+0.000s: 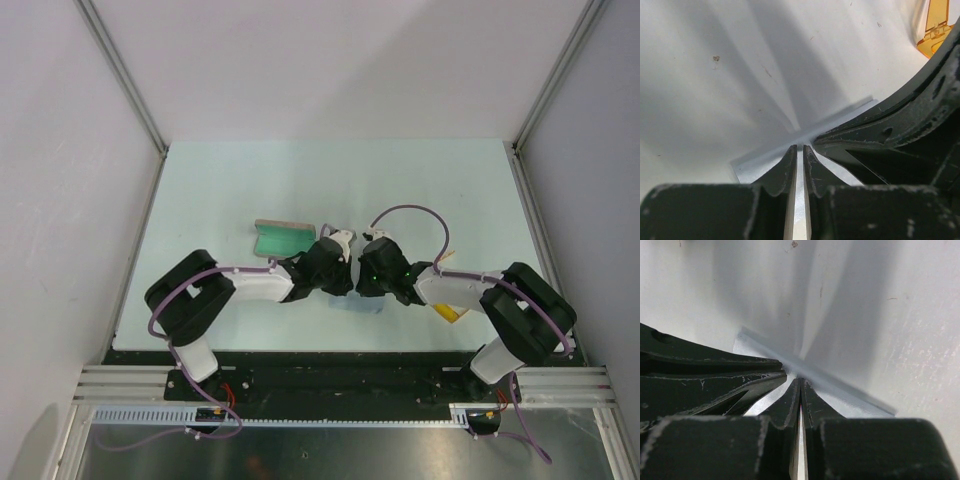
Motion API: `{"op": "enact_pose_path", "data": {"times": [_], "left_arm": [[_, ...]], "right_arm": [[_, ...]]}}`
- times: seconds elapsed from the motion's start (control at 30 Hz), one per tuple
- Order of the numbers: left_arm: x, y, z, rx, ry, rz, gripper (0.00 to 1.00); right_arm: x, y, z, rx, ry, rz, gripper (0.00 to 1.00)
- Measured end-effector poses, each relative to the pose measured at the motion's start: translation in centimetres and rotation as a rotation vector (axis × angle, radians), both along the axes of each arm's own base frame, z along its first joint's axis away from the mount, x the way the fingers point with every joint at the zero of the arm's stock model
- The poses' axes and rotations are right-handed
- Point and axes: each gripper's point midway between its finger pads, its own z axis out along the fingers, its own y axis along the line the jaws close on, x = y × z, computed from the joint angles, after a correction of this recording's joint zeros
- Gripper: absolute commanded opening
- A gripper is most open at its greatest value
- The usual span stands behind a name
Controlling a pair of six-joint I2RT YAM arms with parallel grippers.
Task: Organize the sunglasses
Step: Smooth out the glasses cleaning cloth at the center of the board.
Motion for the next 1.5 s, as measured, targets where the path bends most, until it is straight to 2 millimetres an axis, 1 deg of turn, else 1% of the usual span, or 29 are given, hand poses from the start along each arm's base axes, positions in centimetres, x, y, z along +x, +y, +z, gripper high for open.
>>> {"op": "enact_pose_path", "data": {"times": [0.23,0.33,0.67,0.83,1.17,1.27,1.37,1.43,1.5], "left_arm": [[0.0,0.1,-0.5,0.008,0.008,0.01,0.12],[0.0,0.3,-0.7,0.015,0.009,0.017,0.12],[0.3,0.3,-0.8,0.009,0.014,0.046,0.1],[0.4,0.3,-0.8,0.012,0.01,0.05,0.1],[0.4,0.3,-0.8,0.012,0.01,0.05,0.1],[0.4,0.3,-0.8,0.012,0.01,0.05,0.1],[0.4,0.4,-0.8,0.012,0.01,0.05,0.11],[0.4,0.4,-0.8,0.012,0.01,0.051,0.13],[0.4,0.4,-0.8,0.012,0.01,0.051,0.15]], "right_arm": [[0.3,-0.3,0.0,0.002,0.006,-0.027,0.04],[0.2,-0.7,-0.3,-0.012,0.015,-0.039,0.04],[0.8,-1.7,-0.4,-0.015,0.03,-0.084,0.04],[0.8,-3.0,-0.4,-0.018,0.034,-0.113,0.04],[-0.7,-5.7,-0.4,-0.058,0.049,-0.134,0.04],[-0.7,-7.0,-0.1,-0.082,0.04,-0.16,0.05],[-0.4,-8.2,0.8,-0.098,0.013,-0.193,0.07],[-0.1,-8.6,1.5,-0.094,-0.01,-0.202,0.09],[0.0,-8.5,2.2,-0.081,-0.031,-0.197,0.11]]}}
